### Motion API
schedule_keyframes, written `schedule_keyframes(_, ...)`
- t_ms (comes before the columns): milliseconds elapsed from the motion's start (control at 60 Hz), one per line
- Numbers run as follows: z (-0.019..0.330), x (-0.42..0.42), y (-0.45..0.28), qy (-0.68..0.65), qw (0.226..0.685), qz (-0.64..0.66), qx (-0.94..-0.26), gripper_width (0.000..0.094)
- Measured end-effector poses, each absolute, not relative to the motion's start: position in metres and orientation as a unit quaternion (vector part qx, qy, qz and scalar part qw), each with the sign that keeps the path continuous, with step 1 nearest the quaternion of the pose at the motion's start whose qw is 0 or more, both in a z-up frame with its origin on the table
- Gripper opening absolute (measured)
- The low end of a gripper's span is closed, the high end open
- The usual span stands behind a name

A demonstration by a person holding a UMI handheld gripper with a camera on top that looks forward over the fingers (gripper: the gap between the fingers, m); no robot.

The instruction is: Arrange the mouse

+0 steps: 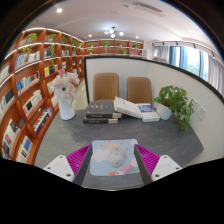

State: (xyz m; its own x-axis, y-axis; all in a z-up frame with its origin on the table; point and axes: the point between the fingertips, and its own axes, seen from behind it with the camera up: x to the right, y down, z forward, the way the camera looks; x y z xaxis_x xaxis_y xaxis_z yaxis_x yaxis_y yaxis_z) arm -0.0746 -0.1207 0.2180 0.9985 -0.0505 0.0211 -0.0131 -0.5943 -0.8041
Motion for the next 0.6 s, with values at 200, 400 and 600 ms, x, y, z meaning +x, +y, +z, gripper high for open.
schedule_keyframes(200, 0.237, -0.089, -0.146, 0.016, 0.469, -0.02, -0.883, 0.084)
schedule_keyframes(400, 0.247, -0.094, -0.155, 0.02, 0.487, -0.014, -0.873, 0.0841)
schedule_keyframes(600, 0.245, -0.094, -0.161, 0.024, 0.491, -0.012, -0.871, 0.0838)
